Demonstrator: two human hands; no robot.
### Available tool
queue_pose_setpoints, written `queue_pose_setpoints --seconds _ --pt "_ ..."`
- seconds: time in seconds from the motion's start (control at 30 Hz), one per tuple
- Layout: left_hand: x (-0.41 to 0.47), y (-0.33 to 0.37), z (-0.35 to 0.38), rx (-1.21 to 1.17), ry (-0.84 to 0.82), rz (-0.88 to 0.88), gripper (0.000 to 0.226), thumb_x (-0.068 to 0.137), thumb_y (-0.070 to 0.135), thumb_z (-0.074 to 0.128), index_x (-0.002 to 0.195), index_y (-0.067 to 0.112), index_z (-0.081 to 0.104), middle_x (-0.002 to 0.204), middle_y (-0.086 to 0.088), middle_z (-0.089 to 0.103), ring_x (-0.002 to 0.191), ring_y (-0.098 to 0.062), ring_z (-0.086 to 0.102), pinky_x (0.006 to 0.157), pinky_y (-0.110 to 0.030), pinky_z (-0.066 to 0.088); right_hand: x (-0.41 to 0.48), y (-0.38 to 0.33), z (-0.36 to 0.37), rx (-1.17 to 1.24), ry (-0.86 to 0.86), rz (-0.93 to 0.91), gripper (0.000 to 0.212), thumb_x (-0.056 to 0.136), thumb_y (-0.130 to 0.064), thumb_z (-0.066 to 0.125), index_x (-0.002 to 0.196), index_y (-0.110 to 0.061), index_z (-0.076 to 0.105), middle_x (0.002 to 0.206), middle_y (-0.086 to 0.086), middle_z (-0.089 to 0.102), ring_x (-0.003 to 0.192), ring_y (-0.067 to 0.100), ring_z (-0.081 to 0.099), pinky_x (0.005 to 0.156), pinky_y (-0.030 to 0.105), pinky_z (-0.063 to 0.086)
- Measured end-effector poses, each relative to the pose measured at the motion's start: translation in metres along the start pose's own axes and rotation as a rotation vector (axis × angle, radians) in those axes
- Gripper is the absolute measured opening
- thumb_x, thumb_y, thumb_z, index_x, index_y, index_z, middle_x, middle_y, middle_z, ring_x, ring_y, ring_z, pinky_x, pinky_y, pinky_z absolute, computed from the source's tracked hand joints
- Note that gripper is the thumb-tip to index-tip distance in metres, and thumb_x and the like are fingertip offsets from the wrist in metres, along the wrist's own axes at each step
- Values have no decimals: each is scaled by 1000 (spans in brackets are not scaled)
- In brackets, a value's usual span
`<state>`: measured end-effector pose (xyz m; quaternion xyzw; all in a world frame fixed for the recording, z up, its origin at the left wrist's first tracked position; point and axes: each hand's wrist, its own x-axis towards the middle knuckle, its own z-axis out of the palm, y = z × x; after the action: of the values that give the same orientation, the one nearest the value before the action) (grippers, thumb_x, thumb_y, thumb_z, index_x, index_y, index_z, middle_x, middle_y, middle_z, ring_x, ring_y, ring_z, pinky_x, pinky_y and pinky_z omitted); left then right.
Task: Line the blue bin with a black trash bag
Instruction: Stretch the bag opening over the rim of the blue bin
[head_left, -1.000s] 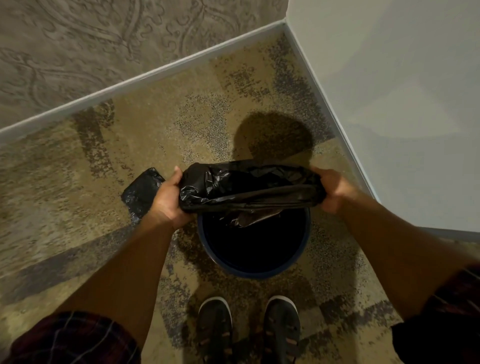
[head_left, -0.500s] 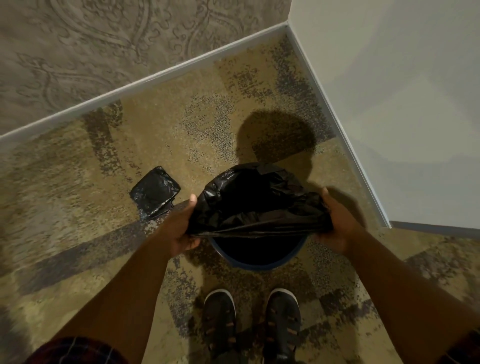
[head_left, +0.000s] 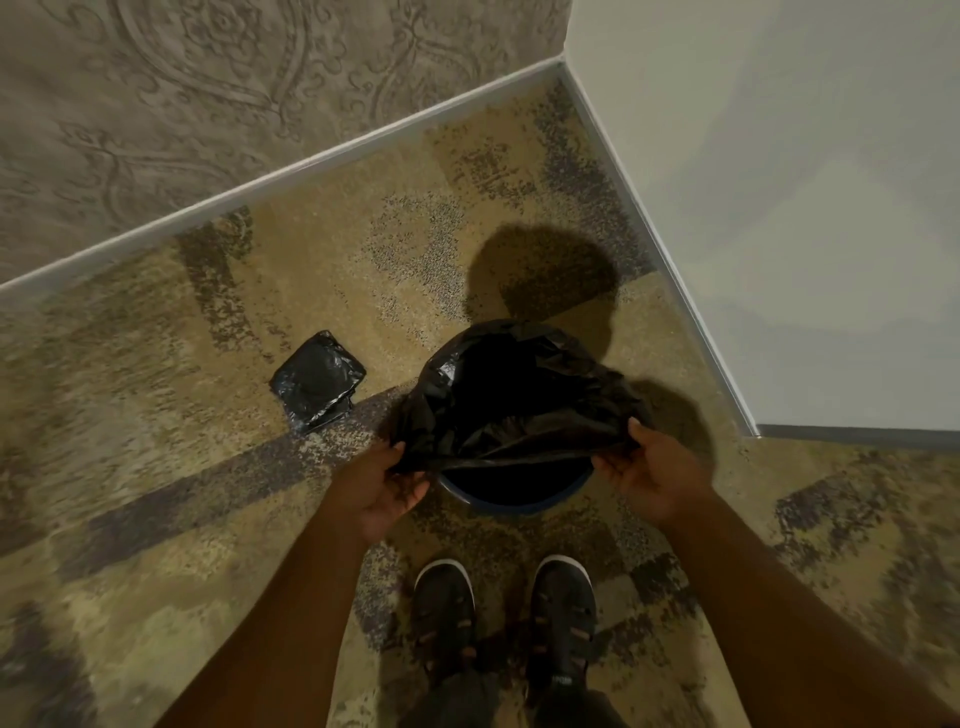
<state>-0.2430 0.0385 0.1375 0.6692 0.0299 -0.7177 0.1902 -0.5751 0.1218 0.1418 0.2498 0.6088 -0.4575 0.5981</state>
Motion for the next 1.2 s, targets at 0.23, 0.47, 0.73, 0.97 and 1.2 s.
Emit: queue_pose_setpoints --seconds 0.23,0.47,0.73,0.97,1.2 --pt "-2 -30 -7 -218 2 48 36 108 -2 41 137 14 56 116 -12 69 95 -26 65 67 -36 56 6 36 -3 112 24 -2 39 112 -19 39 147 -11 54 144 20 60 121 40 62 86 50 55" --pt "15 -52 -1 -75 17 137 51 99 -16 37 132 14 63 142 -18 64 122 -36 63 77 -36 44 20 61 -13 -52 102 11 43 114 -19 30 151 -13 50 150 20 54 132 45 55 112 60 44" --pt "40 -60 7 200 182 242 39 99 -14 48 126 6 68 130 -26 70 121 -45 67 107 -58 54 49 62 -6 -236 163 -77 42 107 -4 38 149 -1 47 153 27 49 138 46 51 108 52 49" --pt "51 -49 13 218 274 217 35 104 3 45 115 26 69 106 -15 75 76 -23 59 62 -33 41 56 51 -10 -142 153 -25 35 111 -30 46 135 -12 62 118 12 69 103 35 68 71 46 62" --pt "45 -14 30 302 440 397 32 103 25 56 127 10 71 126 -20 73 116 -41 69 99 -54 57 45 13 8 -182 30 -135 57 100 -65 45 119 -17 69 127 3 70 117 25 65 90 44 55"
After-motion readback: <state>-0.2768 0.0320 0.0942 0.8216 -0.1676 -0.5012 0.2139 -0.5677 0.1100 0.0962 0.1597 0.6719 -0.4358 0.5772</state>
